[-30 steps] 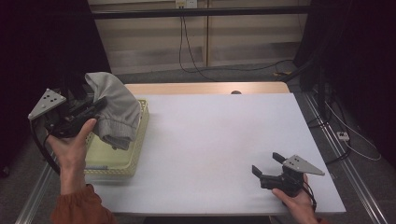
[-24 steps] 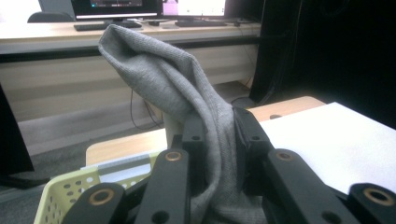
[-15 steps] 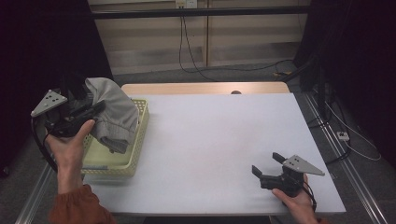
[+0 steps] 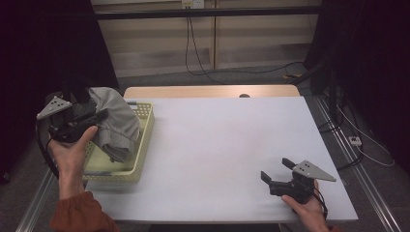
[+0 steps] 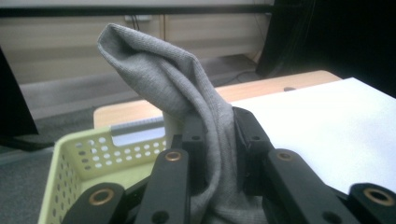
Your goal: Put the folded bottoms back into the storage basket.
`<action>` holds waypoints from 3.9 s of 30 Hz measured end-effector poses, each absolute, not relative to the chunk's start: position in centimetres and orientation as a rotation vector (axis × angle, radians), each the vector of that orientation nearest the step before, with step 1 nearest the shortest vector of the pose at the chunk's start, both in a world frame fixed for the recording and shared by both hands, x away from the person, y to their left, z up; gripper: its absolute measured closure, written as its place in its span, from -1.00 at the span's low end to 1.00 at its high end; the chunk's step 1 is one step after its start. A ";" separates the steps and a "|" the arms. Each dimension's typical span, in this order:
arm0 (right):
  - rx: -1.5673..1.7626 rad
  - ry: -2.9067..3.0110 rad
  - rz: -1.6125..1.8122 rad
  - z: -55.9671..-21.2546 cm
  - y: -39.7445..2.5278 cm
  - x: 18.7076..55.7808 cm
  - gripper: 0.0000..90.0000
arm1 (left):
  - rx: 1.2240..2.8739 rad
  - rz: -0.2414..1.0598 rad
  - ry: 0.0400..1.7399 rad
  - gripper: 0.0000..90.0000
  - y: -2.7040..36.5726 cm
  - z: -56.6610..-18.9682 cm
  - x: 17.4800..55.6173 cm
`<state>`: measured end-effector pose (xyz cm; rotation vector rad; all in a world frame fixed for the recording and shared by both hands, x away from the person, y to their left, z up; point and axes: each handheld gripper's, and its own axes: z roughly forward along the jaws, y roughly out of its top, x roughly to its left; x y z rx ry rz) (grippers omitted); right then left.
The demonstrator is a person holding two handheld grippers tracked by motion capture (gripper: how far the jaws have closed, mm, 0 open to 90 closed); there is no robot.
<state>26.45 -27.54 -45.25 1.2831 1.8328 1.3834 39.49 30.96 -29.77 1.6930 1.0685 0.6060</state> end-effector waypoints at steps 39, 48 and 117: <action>1.277 1.834 1.383 -45.2 -27.6 26.4 -0.93 | 1.810 0.553 1.206 0.68 32.7 -33.0 41.5; 1.275 1.836 1.383 -45.2 -27.5 26.4 -0.93 | 1.830 0.584 1.298 0.68 34.2 -33.8 41.7; 1.276 1.835 1.381 -45.2 -27.6 26.4 -0.92 | 1.896 0.623 1.486 0.60 34.3 -38.1 44.0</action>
